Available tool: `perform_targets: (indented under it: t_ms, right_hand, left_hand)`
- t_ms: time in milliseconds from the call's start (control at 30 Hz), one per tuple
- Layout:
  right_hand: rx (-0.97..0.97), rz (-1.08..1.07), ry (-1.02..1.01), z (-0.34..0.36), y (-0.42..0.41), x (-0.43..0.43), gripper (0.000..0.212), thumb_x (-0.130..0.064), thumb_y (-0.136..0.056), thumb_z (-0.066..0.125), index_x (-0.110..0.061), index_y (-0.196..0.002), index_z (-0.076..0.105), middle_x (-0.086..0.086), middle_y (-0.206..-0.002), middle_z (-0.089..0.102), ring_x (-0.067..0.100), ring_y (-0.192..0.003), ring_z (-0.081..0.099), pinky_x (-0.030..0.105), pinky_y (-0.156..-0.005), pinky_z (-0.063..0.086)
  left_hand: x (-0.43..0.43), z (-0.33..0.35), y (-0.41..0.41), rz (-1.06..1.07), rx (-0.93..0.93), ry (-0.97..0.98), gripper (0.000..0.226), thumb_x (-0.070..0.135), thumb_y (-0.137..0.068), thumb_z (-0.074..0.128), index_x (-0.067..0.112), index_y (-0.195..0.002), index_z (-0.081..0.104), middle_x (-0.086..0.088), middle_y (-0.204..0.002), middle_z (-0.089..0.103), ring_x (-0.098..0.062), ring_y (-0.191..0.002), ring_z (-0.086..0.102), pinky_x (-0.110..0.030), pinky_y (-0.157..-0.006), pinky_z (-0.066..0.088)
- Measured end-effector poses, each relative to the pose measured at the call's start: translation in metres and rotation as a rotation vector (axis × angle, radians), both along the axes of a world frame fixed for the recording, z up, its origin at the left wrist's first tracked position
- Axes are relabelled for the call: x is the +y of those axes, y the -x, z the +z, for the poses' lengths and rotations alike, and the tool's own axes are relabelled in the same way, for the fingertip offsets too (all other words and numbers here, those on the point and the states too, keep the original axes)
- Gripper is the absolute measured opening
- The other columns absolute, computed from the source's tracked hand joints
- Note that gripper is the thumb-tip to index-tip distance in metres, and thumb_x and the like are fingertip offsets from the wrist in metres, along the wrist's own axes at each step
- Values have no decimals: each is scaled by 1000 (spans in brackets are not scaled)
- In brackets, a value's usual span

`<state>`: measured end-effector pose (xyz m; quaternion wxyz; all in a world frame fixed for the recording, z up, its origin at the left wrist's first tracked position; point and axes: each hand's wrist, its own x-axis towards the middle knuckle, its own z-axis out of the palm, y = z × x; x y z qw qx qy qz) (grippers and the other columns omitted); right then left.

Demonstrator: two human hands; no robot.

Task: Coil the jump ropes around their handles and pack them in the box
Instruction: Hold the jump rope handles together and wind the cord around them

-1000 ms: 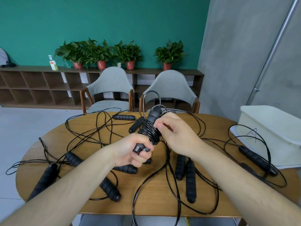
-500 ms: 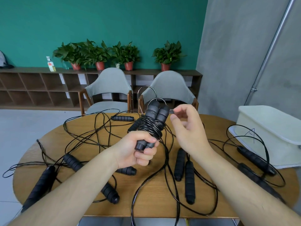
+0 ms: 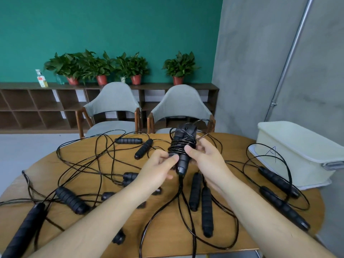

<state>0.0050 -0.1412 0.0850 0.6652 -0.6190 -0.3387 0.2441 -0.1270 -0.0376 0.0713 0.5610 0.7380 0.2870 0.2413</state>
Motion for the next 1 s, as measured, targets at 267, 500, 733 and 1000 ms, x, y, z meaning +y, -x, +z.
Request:
perform_targets:
  t_ms: [267, 500, 733, 1000]
  right_hand:
    - [-238, -165, 93, -11, -4, -4, 48, -45, -84, 75, -29, -124, 53, -13, -111, 68, -1, -95, 68, 21, -77, 56]
    - [-278, -391, 165, -22, -45, -5, 75, -42, -76, 83, -24, -137, 42, -8, -119, 63, 10, -108, 63, 15, -75, 48]
    - [-255, -541, 335, -39, -129, -3, 83, -36, -76, 84, -12, -139, 35, -4, -111, 60, 17, -104, 63, 22, -73, 44]
    - [-237, -693, 605, -80, -237, 22, 80, -51, -69, 83, -9, -124, 44, 10, -120, 63, 34, -122, 54, 42, -93, 52]
  left_hand:
    - [-12, -8, -34, -6, -81, -79, 28, 21, -90, 75, 17, -106, 52, -2, -99, 70, -13, -91, 69, -33, -82, 57]
    - [-11, -11, -75, -164, -85, -203, 39, 28, -80, 78, 23, -112, 57, 8, -110, 67, -2, -105, 62, -23, -83, 49]
    - [-9, -32, -170, -245, -10, -267, 46, 30, -85, 77, 24, -125, 54, 9, -115, 62, -5, -106, 59, -22, -87, 48]
    - [7, -78, -284, -267, 145, -360, 46, 35, -93, 67, 20, -136, 57, 2, -125, 65, -17, -118, 59, -33, -98, 48]
